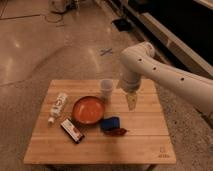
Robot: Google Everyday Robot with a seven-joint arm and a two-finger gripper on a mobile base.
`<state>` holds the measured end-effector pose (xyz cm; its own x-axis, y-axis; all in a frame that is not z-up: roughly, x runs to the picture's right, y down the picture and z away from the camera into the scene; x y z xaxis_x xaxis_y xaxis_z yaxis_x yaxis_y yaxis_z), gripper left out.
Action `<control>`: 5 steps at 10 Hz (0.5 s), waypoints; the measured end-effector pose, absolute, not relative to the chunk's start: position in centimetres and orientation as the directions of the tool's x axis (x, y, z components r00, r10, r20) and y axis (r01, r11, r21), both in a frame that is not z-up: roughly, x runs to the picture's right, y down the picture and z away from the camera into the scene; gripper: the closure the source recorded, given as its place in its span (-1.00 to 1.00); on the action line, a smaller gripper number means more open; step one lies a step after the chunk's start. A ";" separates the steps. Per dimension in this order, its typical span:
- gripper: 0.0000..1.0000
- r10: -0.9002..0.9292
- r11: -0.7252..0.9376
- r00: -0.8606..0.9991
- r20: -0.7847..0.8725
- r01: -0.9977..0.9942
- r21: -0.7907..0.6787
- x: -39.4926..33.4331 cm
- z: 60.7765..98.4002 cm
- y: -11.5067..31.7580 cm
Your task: Move the arm in a circular motion
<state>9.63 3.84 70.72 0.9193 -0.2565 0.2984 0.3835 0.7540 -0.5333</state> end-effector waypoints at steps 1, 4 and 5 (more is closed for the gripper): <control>-0.60 -0.256 0.753 0.919 0.299 0.384 -0.534 9.6 70.8 3.9; -0.60 -0.255 0.754 0.920 0.297 0.382 -0.535 9.8 70.7 3.9; -0.60 -0.255 0.754 0.920 0.297 0.382 -0.535 9.8 70.7 3.9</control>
<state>9.77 3.91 70.74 0.9202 -0.2548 0.2973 0.3815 0.7537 -0.5351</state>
